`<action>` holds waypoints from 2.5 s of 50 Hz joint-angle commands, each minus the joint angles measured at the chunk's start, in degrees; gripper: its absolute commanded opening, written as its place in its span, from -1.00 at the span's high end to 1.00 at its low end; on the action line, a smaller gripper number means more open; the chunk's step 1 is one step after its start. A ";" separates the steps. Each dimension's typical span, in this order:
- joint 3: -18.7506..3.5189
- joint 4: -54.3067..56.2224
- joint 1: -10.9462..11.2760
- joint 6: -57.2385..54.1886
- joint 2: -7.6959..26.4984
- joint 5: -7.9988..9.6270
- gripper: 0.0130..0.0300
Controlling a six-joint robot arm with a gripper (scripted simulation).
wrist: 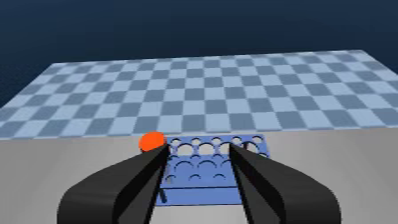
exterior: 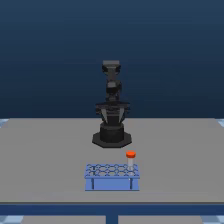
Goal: Pick up the centrifuge tube on the rack
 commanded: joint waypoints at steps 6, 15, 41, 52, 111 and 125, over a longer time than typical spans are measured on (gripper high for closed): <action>-0.20 8.18 0.81 -8.79 0.65 -0.74 -1.00; -0.39 14.99 1.44 -15.42 1.28 -1.27 -1.00; -1.40 39.24 4.26 -38.81 4.40 -3.74 -1.00; -1.88 45.65 5.35 -44.84 5.77 -4.73 -1.00; -8.36 56.61 13.19 -52.24 19.96 -11.78 -1.00; -11.98 60.87 15.35 -55.19 25.98 -13.24 -1.00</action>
